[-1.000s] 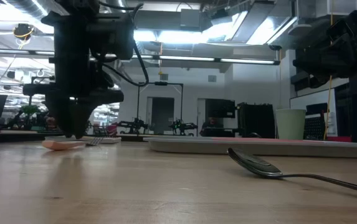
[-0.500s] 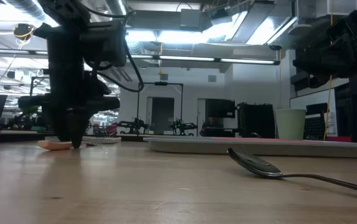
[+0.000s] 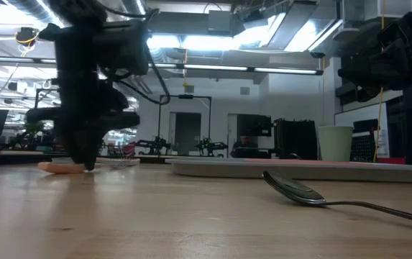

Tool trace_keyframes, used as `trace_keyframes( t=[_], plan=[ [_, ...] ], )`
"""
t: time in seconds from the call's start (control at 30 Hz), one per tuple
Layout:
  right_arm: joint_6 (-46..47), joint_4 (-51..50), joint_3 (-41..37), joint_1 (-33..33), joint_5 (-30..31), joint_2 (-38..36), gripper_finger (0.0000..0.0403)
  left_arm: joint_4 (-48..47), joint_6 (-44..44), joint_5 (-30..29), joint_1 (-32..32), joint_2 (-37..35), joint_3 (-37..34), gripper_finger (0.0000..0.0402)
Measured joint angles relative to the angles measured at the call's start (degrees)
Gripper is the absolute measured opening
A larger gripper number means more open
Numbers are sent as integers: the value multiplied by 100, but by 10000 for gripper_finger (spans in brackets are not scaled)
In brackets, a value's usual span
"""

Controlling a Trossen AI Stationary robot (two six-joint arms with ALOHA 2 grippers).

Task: Pick and place plate/cup/fork/spoon on tray
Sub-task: Put the yellow fork beside the pink plate on the gray serving tray

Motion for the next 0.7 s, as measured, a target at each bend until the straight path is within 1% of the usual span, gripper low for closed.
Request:
trace_keyframes(
  t=[0.17, 0.27, 0.4, 0.47, 0.6, 0.7],
  plan=[
    [-10, 0, 0, 0, -1, 0, 79, -343, 99, 27, -2, -8, 633, 37],
    [-2, 0, 0, 0, -1, 0, 79, -269, 97, -18, 22, -5, 1058, 37],
    [-12, 0, -2, 1, 0, -2, 79, -204, 99, -448, 47, -7, 1647, 37],
    [-16, 0, -1, 0, -1, 0, 79, 6, 97, -597, 115, -13, 1901, 37],
    [8, 0, -2, 2, 1, -2, 79, 661, 102, -320, 368, 189, 2043, 37],
    [11, 0, -1, 0, -1, -2, 79, 1165, 197, -226, 536, 396, 2058, 37]
  ],
)
